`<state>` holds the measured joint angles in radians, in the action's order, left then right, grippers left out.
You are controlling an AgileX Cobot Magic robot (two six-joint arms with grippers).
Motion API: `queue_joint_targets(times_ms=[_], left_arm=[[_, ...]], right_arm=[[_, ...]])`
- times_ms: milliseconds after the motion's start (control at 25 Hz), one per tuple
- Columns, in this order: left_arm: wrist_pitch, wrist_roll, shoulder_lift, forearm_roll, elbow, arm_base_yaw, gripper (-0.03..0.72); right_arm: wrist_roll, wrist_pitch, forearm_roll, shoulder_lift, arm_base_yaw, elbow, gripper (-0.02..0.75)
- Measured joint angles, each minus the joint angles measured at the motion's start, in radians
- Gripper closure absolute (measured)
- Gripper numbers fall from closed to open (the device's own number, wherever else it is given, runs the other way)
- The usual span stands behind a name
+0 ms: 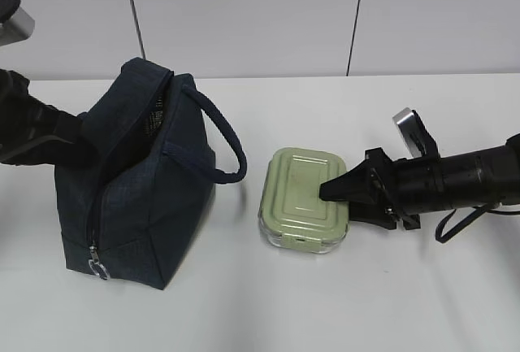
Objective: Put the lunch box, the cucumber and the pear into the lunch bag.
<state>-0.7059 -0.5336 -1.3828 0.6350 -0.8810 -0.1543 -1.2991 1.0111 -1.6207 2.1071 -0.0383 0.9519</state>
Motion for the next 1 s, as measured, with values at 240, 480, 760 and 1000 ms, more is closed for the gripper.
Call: queue_joint_targets(times_ms=[240,480,760,1000], left_arm=[[0.000,0.000,0.000,0.000,0.000,0.000,0.687],[-0.001,0.000,0.000,0.000,0.000,0.000,0.687],[-0.001,0.000,0.000,-0.001,0.000,0.000,0.687],[-0.001,0.000,0.000,-0.001,0.000,0.000,0.687]], right_arm=[[-0.002,0.017,0.025,-0.011,-0.004,-0.002,0.372],[-0.005,0.017,0.108,-0.168,-0.020,0.002,0.373],[0.038,0.036,0.185,-0.382,-0.018,0.079,0.374],[0.123,0.041,0.214,-0.456,0.074,0.234,0.375]])
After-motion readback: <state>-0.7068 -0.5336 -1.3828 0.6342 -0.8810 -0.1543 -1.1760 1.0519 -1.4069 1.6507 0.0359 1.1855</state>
